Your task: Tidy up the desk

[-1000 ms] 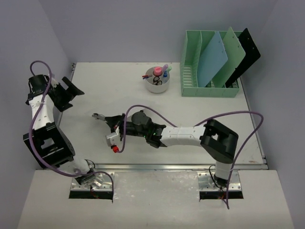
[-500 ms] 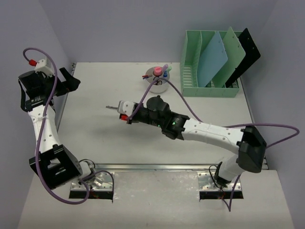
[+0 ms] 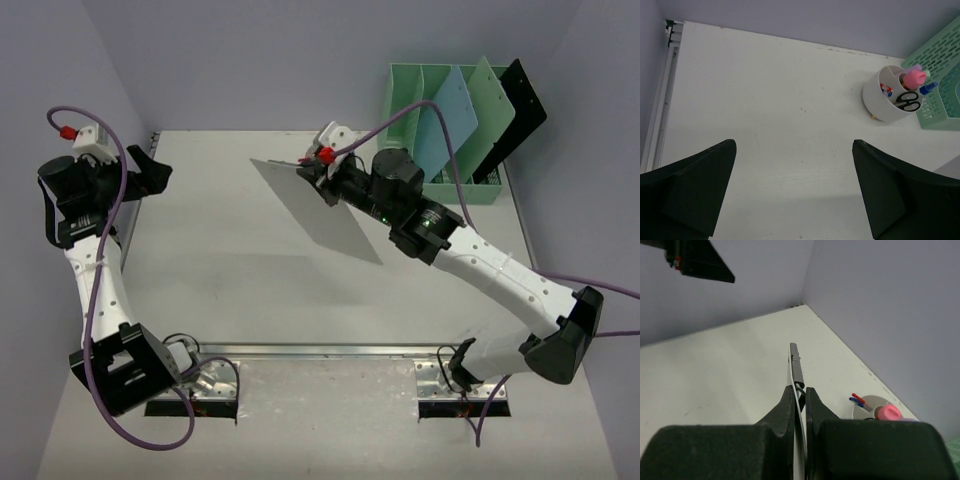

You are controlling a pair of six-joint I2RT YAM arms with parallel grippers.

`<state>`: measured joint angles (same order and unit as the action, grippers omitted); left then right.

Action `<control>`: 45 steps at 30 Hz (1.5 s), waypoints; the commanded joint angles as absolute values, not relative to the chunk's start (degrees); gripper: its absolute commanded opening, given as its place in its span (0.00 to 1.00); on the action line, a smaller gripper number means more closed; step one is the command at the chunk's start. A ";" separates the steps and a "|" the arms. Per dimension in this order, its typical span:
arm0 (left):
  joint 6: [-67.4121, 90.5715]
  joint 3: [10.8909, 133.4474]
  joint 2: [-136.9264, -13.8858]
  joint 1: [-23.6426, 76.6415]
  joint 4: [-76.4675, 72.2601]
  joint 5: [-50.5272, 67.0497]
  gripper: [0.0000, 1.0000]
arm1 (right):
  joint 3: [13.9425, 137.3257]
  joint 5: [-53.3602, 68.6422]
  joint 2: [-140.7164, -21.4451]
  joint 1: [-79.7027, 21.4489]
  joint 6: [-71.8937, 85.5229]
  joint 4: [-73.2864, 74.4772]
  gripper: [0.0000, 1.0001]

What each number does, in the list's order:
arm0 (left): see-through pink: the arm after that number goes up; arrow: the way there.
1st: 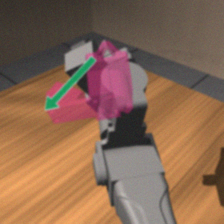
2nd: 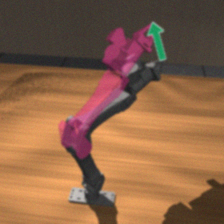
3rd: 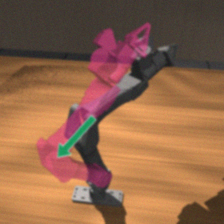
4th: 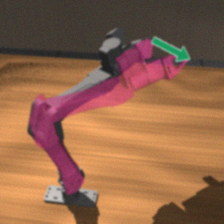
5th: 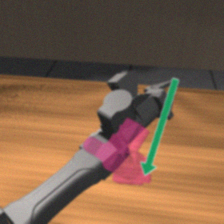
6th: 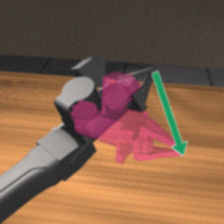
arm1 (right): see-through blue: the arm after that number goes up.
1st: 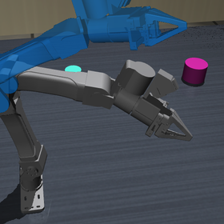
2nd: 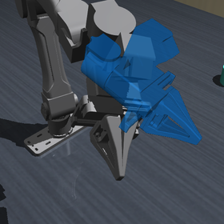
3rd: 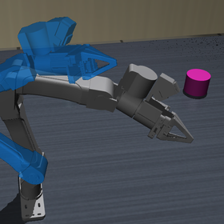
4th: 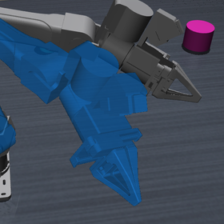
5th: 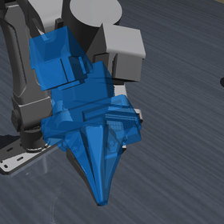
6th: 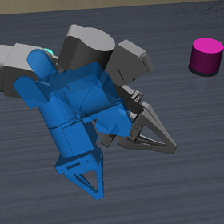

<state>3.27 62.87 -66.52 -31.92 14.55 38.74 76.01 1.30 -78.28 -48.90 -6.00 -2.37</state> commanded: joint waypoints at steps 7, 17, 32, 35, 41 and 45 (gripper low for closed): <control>3.51 60.38 -63.81 -30.85 8.62 41.05 1.00 | 85.16 -4.73 -71.81 -38.41 -0.70 -4.31 0.01; 5.97 61.00 -64.60 -28.65 6.51 39.99 1.00 | 84.82 -16.86 -69.61 -27.52 -2.28 -13.08 0.01; 6.68 61.87 -65.48 -27.69 5.19 38.06 1.00 | 89.20 -19.78 -82.43 -18.64 -4.92 -27.77 0.01; 6.77 62.23 -66.09 -27.69 5.01 37.88 1.00 | 90.79 -19.69 -85.16 -17.41 -4.66 -28.47 0.01; 6.86 62.49 -67.41 -27.60 4.66 37.27 1.00 | 93.33 -18.90 -89.82 -15.03 -2.55 -30.23 0.01; 7.12 62.49 -68.55 -27.51 4.40 36.65 1.00 | 95.01 -18.46 -93.94 -13.89 -1.23 -32.08 0.01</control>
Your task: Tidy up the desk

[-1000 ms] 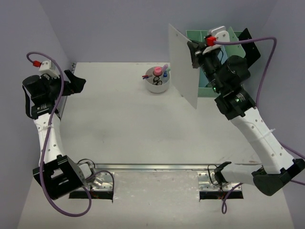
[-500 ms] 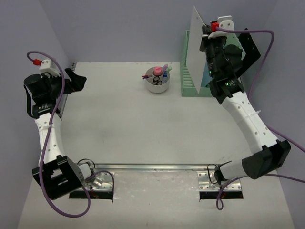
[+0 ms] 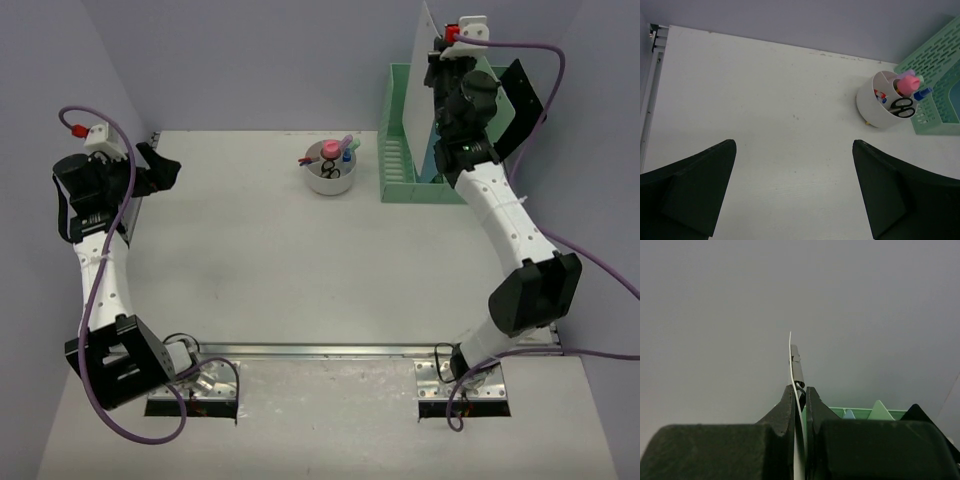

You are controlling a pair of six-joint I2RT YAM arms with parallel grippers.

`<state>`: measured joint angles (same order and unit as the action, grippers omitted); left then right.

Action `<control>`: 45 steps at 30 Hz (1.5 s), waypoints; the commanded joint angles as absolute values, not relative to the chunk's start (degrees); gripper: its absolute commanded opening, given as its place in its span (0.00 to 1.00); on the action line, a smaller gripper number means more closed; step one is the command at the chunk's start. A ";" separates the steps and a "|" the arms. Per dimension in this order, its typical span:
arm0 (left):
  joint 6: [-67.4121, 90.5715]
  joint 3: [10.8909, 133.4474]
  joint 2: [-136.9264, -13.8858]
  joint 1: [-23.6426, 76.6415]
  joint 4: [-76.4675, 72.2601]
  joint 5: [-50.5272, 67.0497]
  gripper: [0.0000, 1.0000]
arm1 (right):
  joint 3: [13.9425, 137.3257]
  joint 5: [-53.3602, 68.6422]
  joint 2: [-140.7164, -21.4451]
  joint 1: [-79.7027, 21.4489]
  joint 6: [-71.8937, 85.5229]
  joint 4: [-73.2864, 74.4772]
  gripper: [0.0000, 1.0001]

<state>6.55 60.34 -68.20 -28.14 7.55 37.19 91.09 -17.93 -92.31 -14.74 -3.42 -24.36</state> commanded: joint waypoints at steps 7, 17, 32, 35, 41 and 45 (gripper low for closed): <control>8.17 61.53 -69.26 -27.33 2.73 35.16 1.00 | 98.87 -17.49 -100.63 -12.48 1.48 -37.00 0.01; 9.40 60.56 -69.78 -25.93 -1.14 33.31 1.00 | 102.30 -18.81 -110.74 -12.04 2.55 -46.22 0.01; 8.79 60.12 -71.10 -24.52 -0.09 31.55 1.00 | 88.16 -19.33 -113.29 -12.04 0.44 -63.27 0.01; 8.96 59.85 -71.37 -24.00 -0.09 31.55 1.00 | 83.69 -21.44 -112.77 -12.04 0.44 -65.56 0.01; 9.14 59.68 -71.54 -23.29 -0.09 31.20 1.00 | 78.41 -24.34 -111.54 -12.04 -1.67 -69.08 0.27; 9.23 60.64 -71.72 -22.85 2.37 30.76 1.00 | 77.69 -22.16 -108.73 -12.04 -2.11 -67.07 0.51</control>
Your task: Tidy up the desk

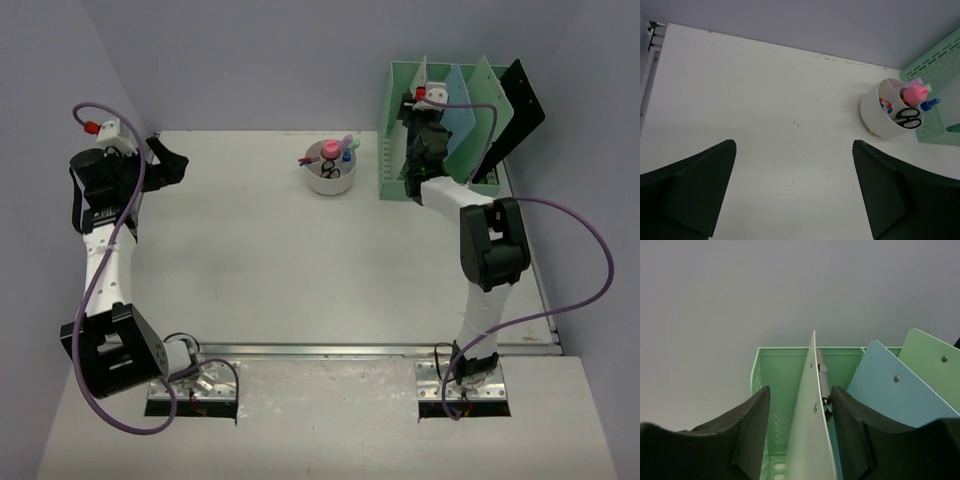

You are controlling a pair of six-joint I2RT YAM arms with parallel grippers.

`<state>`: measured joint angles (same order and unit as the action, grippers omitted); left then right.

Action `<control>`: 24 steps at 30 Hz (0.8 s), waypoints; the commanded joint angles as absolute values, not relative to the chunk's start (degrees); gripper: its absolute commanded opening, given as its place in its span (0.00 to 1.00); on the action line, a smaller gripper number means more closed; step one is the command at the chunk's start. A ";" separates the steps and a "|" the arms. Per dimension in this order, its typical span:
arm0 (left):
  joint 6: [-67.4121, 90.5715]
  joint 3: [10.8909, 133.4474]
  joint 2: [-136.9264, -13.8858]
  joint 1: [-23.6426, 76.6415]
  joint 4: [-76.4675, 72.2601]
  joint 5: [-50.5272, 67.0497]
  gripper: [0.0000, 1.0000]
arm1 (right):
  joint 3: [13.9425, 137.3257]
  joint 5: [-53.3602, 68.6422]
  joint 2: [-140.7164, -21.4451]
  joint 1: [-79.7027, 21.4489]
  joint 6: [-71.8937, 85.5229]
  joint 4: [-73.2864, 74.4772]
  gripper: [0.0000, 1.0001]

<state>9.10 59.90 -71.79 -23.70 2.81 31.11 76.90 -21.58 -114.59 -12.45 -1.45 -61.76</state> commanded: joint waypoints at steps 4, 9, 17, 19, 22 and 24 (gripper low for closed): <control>6.69 65.63 -75.21 -20.49 9.11 27.44 1.00 | 81.03 -13.49 -103.99 -12.04 -1.41 -54.27 0.67; 0.45 74.97 -79.89 -16.35 18.89 22.51 1.00 | 92.44 -4.23 -97.13 -11.95 -3.07 -28.35 0.98; -11.51 77.79 -81.74 -3.27 23.46 10.39 1.00 | 92.14 3.51 -84.48 -11.16 -12.39 17.10 0.99; -12.30 75.69 -81.74 2.53 23.64 6.16 1.00 | 87.13 3.34 -78.96 -10.73 -11.69 23.71 0.99; -11.35 72.26 -81.04 6.58 22.77 5.01 1.00 | 75.27 1.85 -71.14 -10.46 -9.07 27.59 0.99; -9.68 70.93 -80.51 7.38 22.41 6.58 1.00 | 65.60 3.06 -67.17 -9.32 -7.48 27.43 0.99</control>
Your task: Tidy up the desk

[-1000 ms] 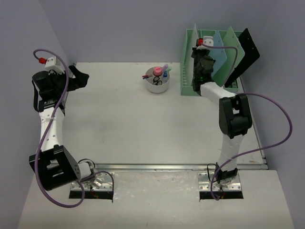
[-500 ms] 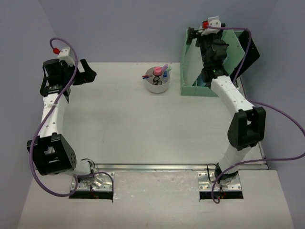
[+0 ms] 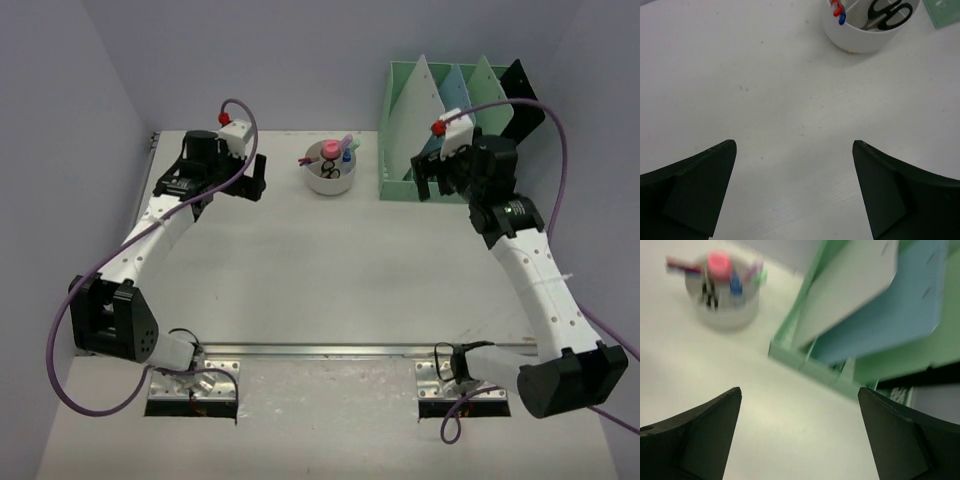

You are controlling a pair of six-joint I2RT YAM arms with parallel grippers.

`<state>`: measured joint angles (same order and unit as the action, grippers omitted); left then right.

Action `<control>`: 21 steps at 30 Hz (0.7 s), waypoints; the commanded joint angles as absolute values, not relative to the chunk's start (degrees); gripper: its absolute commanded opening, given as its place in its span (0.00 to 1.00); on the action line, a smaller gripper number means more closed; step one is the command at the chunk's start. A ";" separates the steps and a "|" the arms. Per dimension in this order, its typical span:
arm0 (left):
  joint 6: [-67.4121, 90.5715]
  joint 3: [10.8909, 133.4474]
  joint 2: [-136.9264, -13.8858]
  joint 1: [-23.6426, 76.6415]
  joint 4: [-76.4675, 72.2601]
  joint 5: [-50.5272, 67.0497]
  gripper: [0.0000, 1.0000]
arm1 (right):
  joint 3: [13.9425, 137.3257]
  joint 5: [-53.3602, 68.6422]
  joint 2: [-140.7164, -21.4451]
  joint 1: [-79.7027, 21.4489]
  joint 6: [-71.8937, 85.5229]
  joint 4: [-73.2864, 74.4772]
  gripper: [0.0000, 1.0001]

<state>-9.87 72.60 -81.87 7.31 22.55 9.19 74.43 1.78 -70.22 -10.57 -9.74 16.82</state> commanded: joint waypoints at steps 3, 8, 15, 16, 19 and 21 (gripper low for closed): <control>-8.53 68.12 -78.59 7.47 22.06 9.57 1.00 | 55.75 4.57 -61.45 -5.11 -4.14 27.86 0.99; -9.31 58.55 -71.56 7.56 17.14 8.19 1.00 | 44.48 3.60 -53.45 -1.15 -2.55 23.82 0.99; -10.81 49.94 -60.84 7.56 16.17 2.64 1.00 | 40.61 4.57 -50.63 2.29 -2.37 19.69 0.99; -10.90 49.57 -60.04 7.56 16.43 2.55 1.00 | 40.69 4.83 -50.80 2.37 -2.29 19.77 0.99; -11.07 48.78 -57.84 7.56 17.22 0.88 1.00 | 41.13 5.27 -50.98 2.29 -2.20 19.78 0.99; -10.90 49.22 -57.04 7.56 18.10 -0.26 1.00 | 41.22 5.62 -50.19 2.29 -2.46 19.43 0.99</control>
<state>-10.41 49.23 -58.48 7.79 19.53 2.13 40.93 4.56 -51.48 2.22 -3.05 22.81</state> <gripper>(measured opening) 0.999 0.992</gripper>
